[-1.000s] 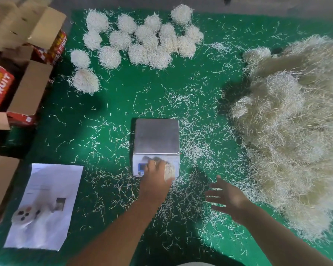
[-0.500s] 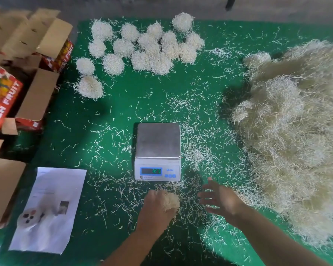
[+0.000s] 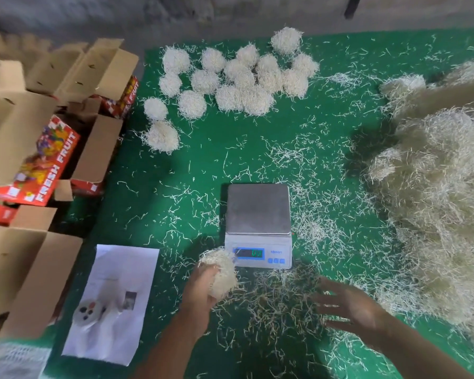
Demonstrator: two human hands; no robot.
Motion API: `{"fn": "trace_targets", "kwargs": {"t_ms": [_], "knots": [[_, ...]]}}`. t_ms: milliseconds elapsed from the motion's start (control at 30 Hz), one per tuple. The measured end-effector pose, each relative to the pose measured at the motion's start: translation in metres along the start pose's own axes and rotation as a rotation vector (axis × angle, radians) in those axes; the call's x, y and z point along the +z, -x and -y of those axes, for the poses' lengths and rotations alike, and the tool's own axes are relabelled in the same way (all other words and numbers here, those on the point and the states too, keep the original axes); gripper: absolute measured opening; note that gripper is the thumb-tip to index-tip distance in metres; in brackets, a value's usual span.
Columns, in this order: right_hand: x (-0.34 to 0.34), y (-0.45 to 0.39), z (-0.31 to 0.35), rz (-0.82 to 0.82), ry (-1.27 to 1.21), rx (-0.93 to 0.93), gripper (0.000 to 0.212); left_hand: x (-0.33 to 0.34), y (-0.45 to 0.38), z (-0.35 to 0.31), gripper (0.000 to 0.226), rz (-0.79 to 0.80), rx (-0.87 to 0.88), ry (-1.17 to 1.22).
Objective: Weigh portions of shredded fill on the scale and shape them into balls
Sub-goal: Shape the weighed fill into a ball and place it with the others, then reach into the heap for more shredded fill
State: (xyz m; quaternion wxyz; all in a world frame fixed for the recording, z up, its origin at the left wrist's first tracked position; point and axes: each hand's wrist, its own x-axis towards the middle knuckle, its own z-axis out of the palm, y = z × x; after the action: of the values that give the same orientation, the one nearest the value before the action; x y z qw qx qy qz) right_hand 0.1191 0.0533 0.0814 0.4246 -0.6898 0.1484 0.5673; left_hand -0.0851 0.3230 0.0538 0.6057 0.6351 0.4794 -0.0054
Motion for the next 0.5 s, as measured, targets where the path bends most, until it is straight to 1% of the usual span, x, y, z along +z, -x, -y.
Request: {"fn": "trace_targets", "kwargs": {"t_ms": [33,67,133,200,233,300,333,367,400,433,467,500], "knots": [[-0.001,-0.001,-0.002,-0.010,-0.008,0.007,0.039,-0.011,-0.003,0.003,0.043,-0.030,0.000,-0.002],[-0.002,-0.004,-0.004,-0.022,-0.012,0.016,0.039,-0.021,-0.005,0.006,0.055,-0.065,-0.020,0.031],[-0.001,-0.010,-0.009,-0.050,-0.008,0.039,0.038,-0.038,-0.007,0.011,0.065,-0.043,-0.042,0.089],[0.004,-0.015,-0.011,-0.053,0.030,0.065,0.034,-0.047,-0.009,0.010,0.067,-0.077,0.046,0.027],[0.007,-0.019,-0.009,-0.057,0.044,0.071,0.032,-0.050,-0.012,0.014,0.070,-0.105,0.073,-0.045],[0.011,-0.031,-0.001,-0.102,0.115,-0.018,0.022,-0.053,-0.018,0.017,0.076,-0.125,0.099,-0.088],[0.013,-0.041,0.006,-0.168,0.157,-0.107,0.016,-0.055,-0.022,0.020,0.078,-0.137,0.140,-0.067],[0.013,-0.050,0.012,-0.260,0.216,-0.195,0.014,-0.057,-0.028,0.020,0.079,-0.143,0.141,-0.042],[0.012,-0.059,0.018,-0.350,0.309,-0.275,0.017,-0.059,-0.035,0.019,0.080,-0.132,0.142,-0.020],[0.012,-0.065,0.025,-0.418,0.428,-0.333,0.019,-0.061,-0.043,0.016,0.080,-0.123,0.112,-0.010],[0.013,-0.070,0.030,-0.479,0.489,-0.362,0.018,-0.062,-0.053,0.016,0.080,-0.124,0.124,-0.032],[0.012,-0.077,0.033,-0.523,0.504,-0.398,0.015,-0.063,-0.063,0.011,0.080,-0.138,0.092,0.028]]}}
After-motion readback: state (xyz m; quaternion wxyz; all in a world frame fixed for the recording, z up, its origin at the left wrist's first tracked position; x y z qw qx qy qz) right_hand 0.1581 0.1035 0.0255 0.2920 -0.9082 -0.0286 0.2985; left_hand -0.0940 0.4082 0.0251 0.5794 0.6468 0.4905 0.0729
